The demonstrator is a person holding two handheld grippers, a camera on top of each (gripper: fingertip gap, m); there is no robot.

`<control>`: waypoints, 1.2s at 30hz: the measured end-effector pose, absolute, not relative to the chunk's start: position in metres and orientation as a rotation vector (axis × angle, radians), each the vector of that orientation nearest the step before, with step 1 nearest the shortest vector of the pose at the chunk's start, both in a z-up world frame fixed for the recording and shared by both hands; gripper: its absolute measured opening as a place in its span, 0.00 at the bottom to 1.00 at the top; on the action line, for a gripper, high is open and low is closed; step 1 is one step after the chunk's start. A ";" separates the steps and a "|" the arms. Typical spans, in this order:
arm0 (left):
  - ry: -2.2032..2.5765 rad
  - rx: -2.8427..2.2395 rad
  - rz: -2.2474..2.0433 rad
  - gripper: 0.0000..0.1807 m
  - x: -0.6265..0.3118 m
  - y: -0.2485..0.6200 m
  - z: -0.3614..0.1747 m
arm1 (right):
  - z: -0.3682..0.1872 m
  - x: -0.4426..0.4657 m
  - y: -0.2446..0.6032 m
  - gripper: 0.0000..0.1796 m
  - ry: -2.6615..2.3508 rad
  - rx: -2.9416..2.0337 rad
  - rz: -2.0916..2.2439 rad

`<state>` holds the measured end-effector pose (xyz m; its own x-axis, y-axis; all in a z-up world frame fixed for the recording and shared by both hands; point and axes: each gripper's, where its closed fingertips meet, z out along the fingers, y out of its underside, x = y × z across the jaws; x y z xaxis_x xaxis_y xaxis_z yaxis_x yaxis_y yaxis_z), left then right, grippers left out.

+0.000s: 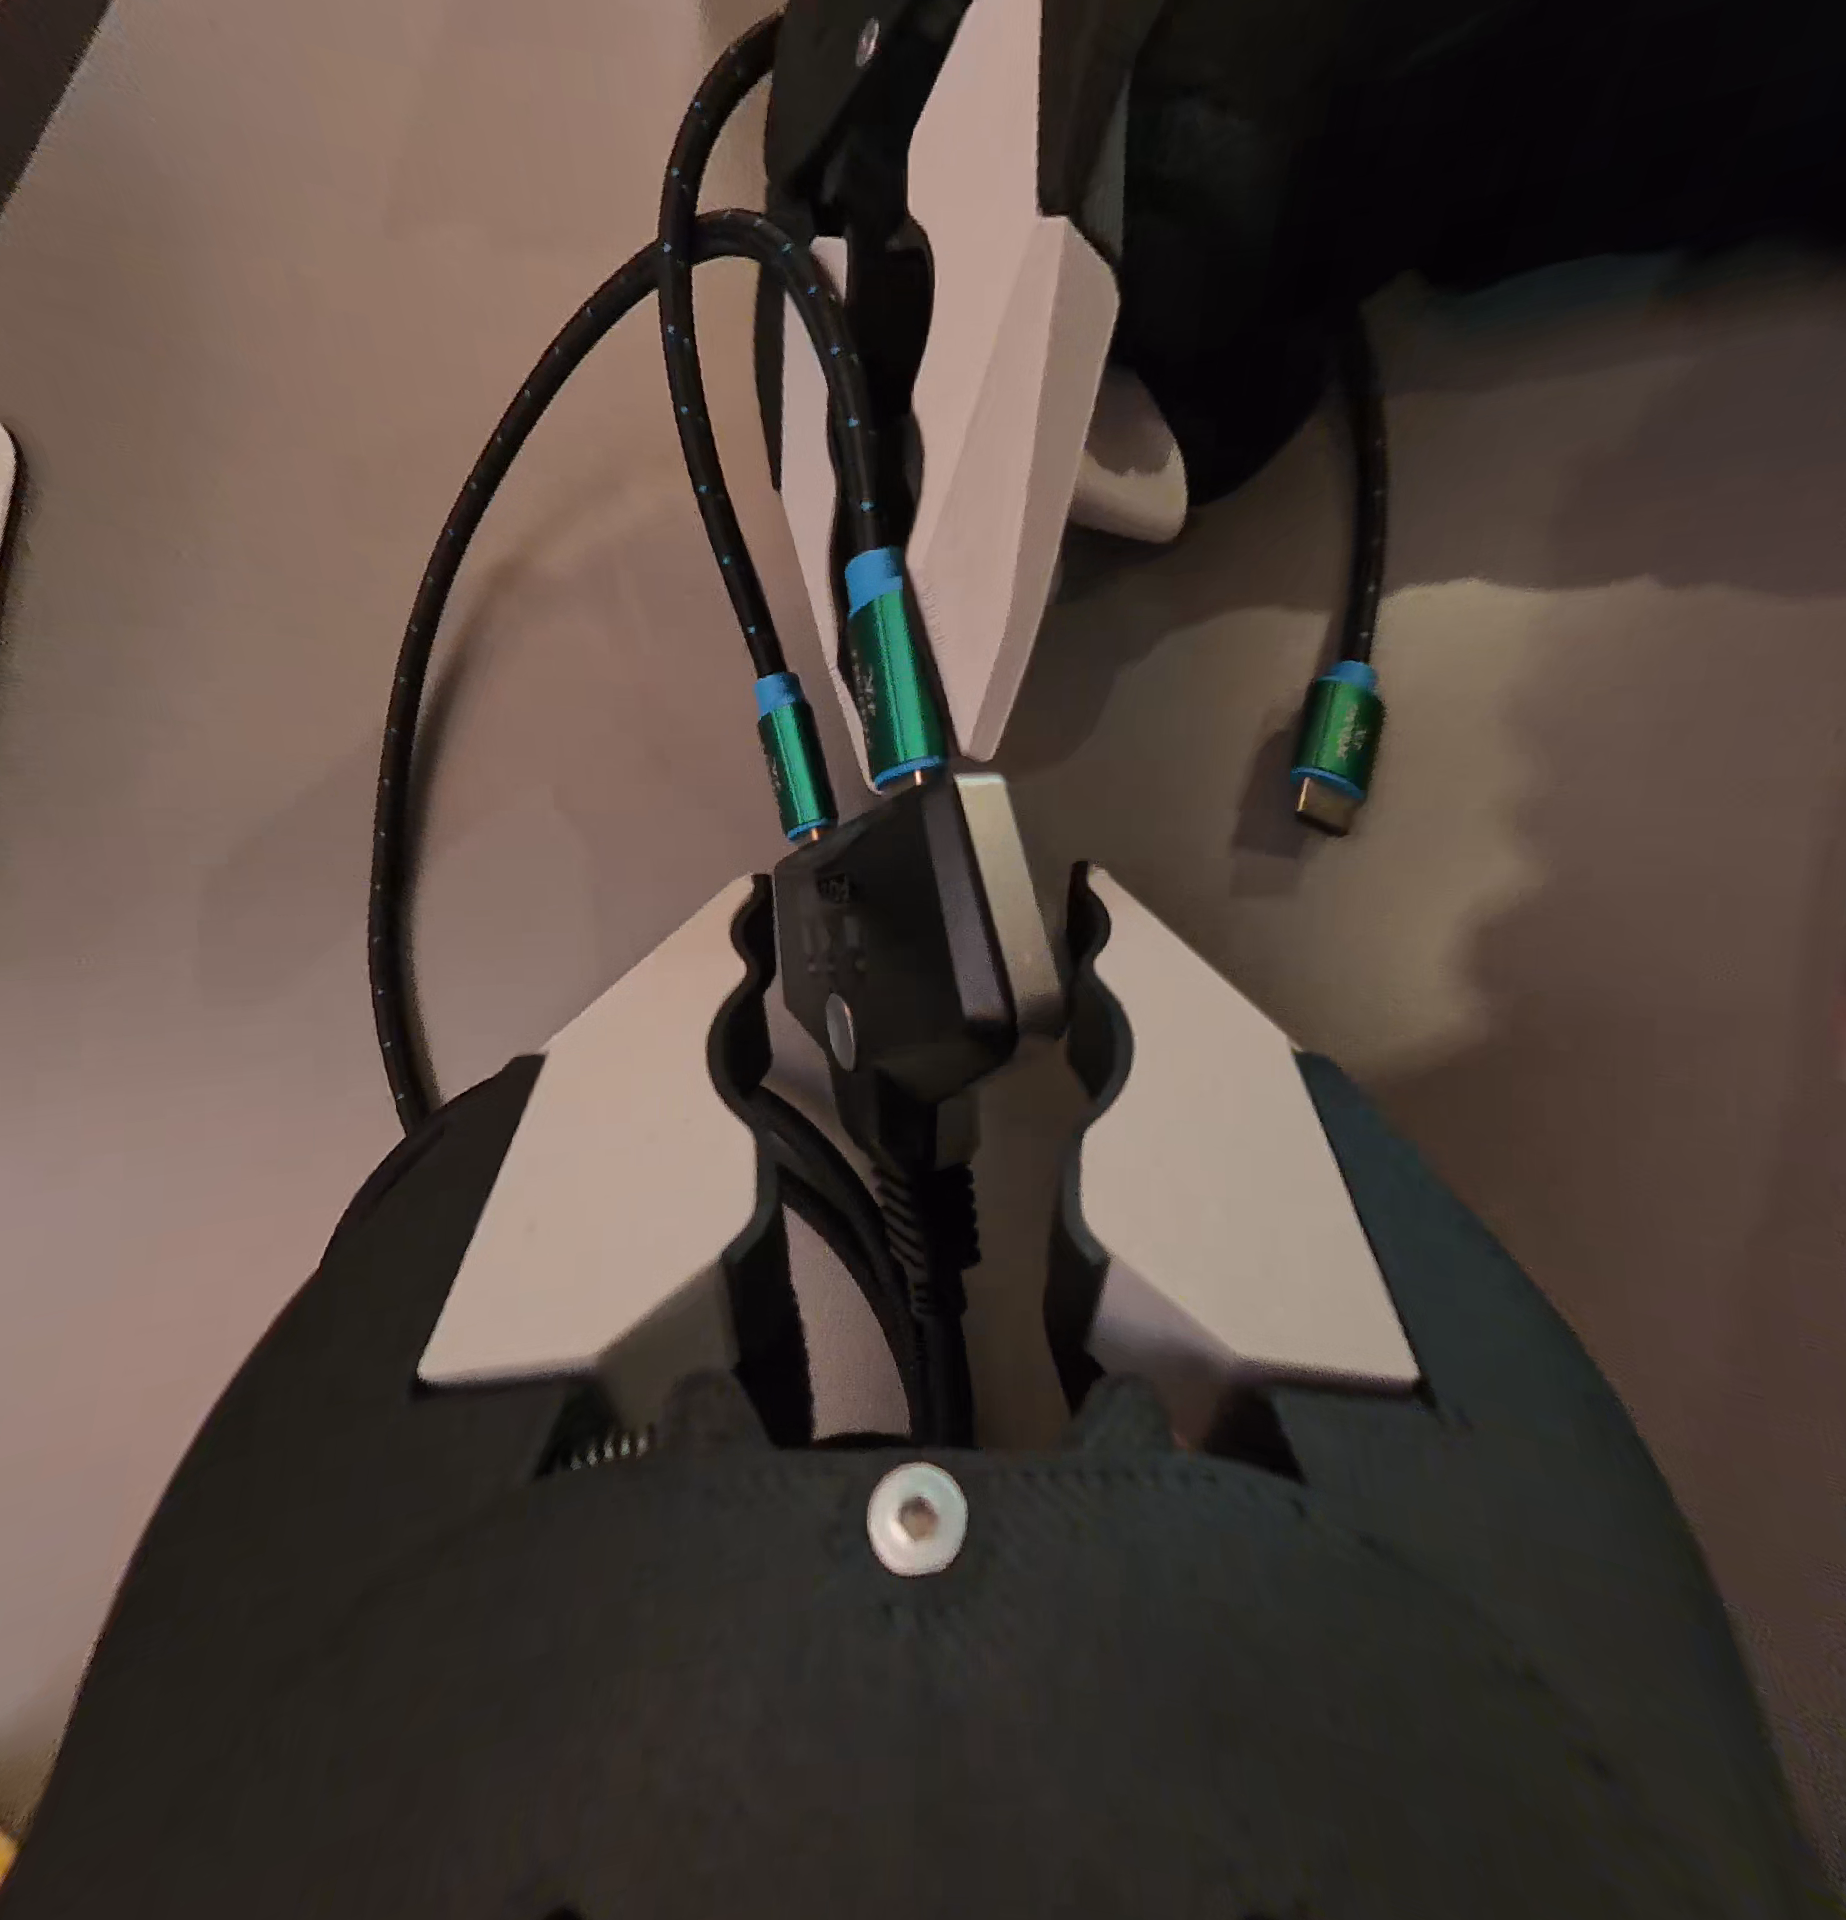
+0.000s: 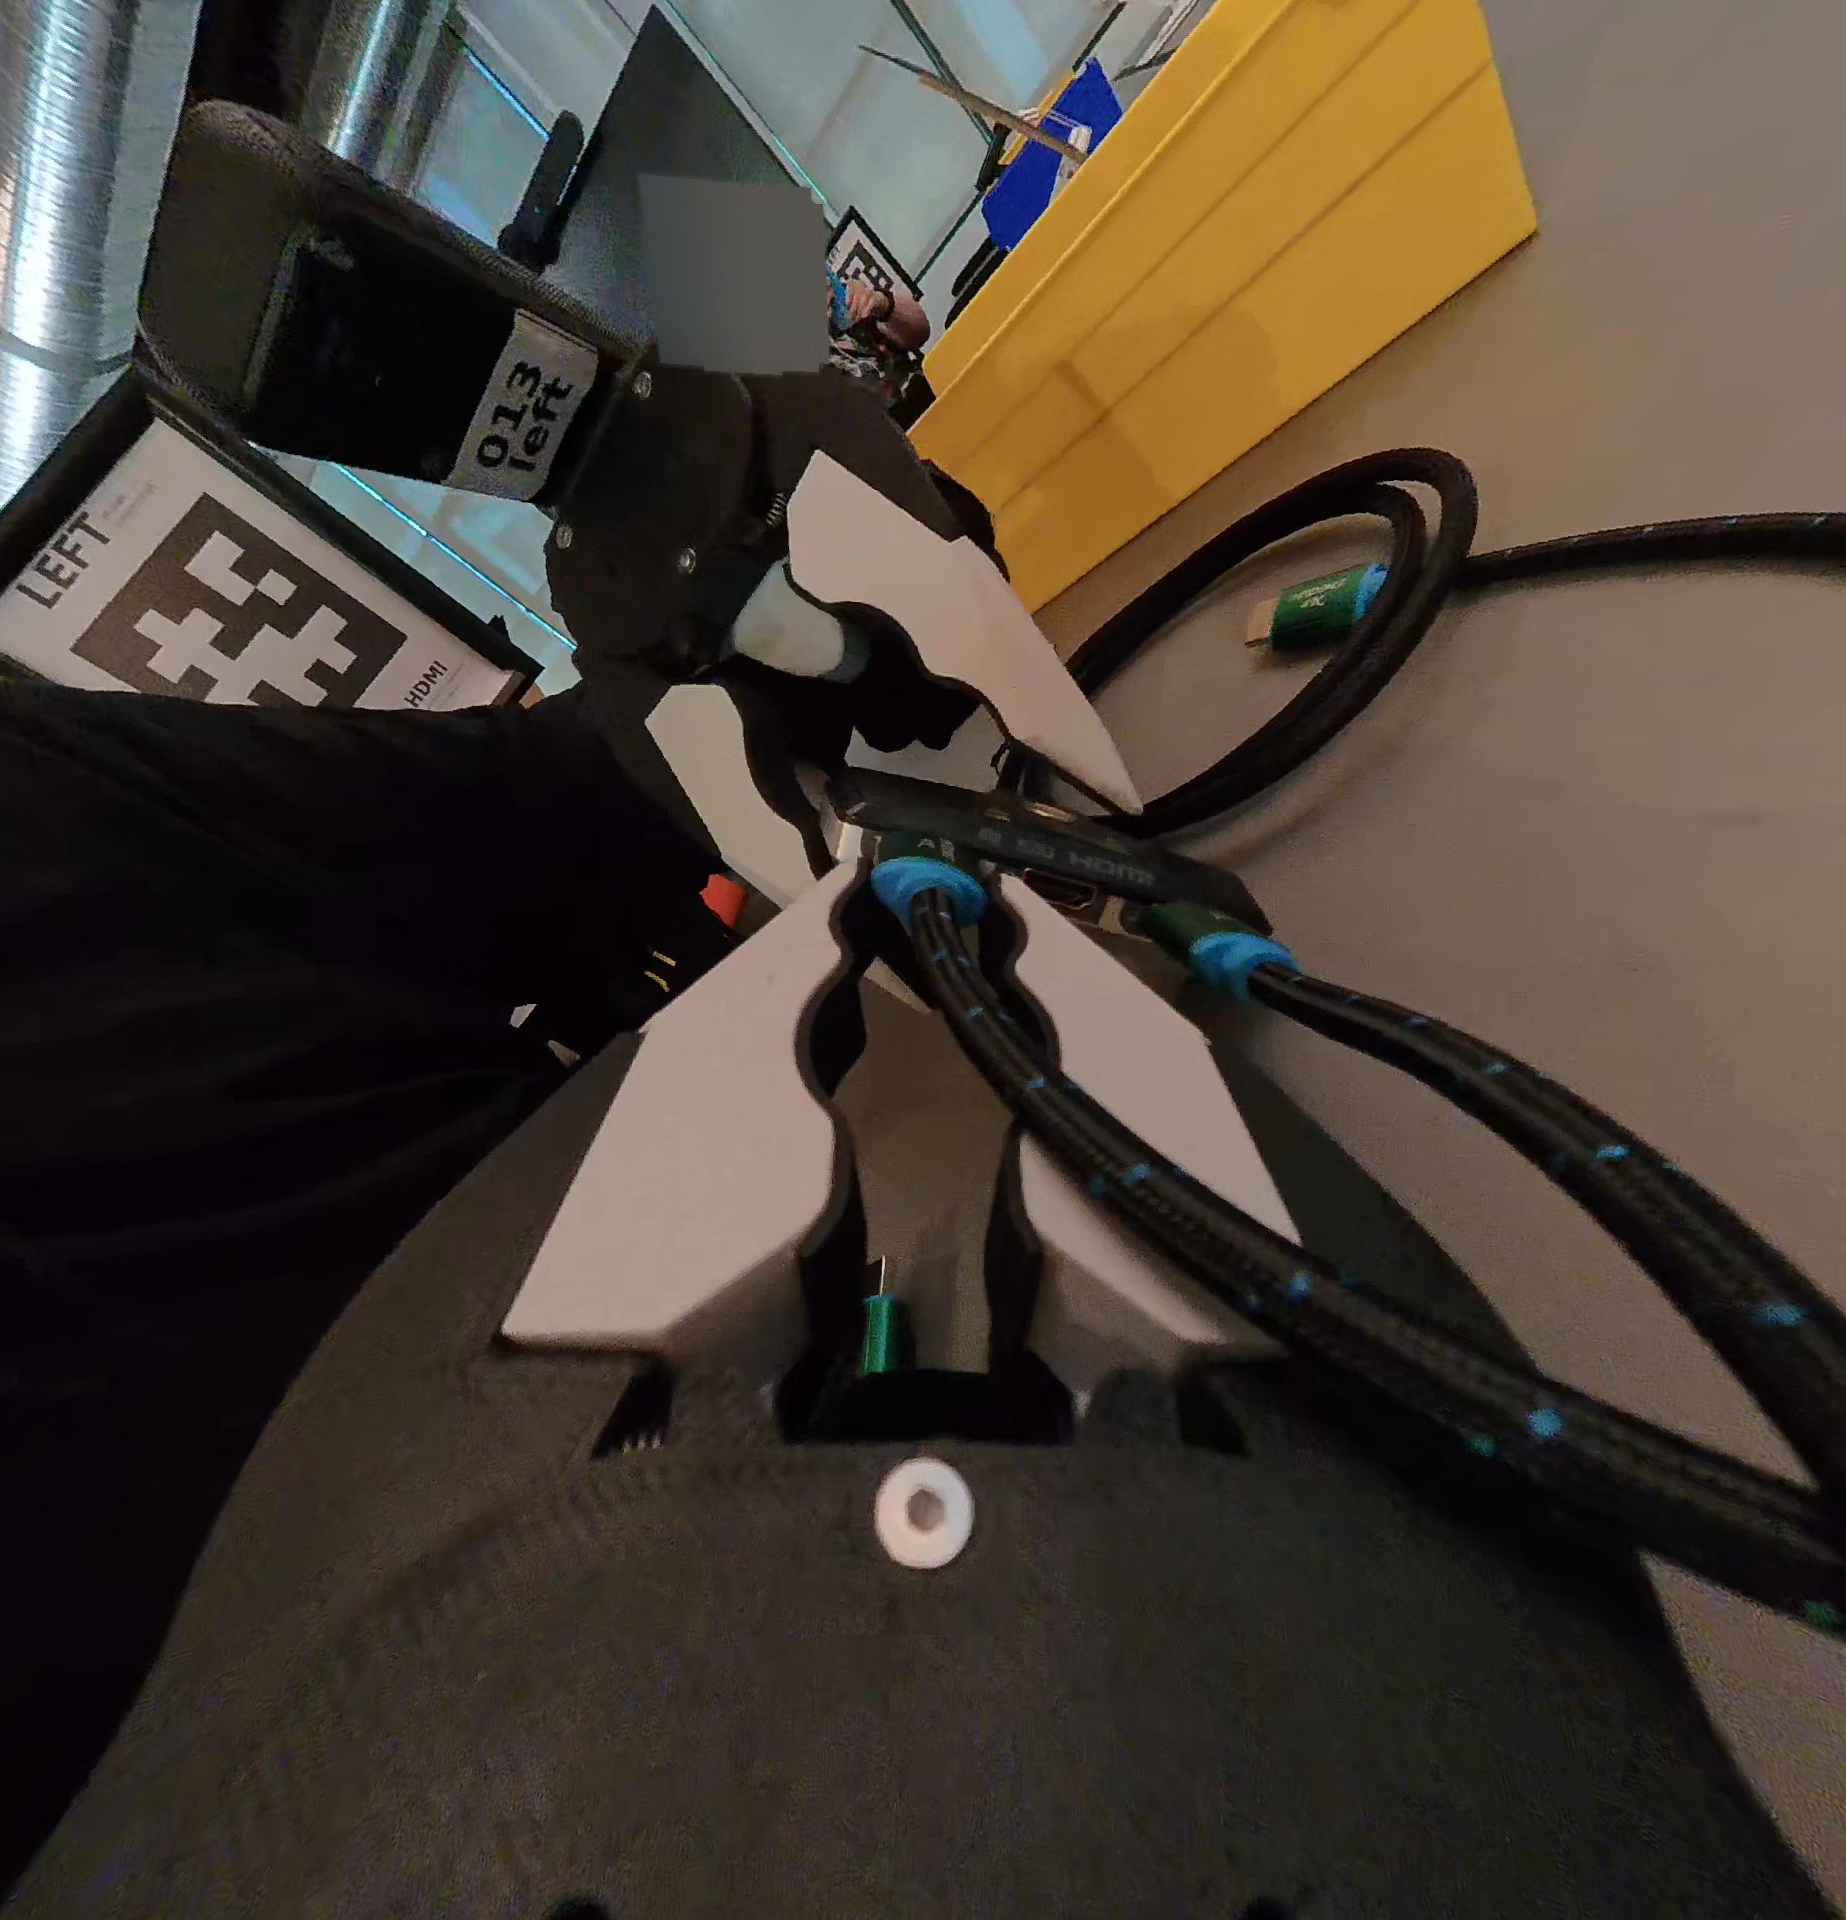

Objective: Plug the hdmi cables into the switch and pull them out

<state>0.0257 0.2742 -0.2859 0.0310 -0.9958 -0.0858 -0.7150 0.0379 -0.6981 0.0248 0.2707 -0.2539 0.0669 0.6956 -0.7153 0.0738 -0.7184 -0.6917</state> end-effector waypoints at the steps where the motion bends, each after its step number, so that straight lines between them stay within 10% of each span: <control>1: 1.755 -1.750 -0.605 0.31 0.026 0.273 -0.290 | -0.254 0.024 0.270 0.09 -0.773 -1.866 1.691; 4: 1.778 -1.854 -0.677 0.42 0.028 0.264 -0.301 | -0.254 0.022 0.267 0.09 -0.801 -1.860 1.662; 36: 1.548 -1.524 0.198 0.18 0.005 0.334 -0.276 | -0.215 -0.012 0.271 0.10 -0.655 -1.804 1.088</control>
<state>0.0050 0.3342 -0.2756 0.1944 -0.7059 -0.6811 -0.8545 0.2191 -0.4710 -0.0116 0.2709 -0.2153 0.4718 0.7838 -0.4039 -0.0099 -0.4534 -0.8913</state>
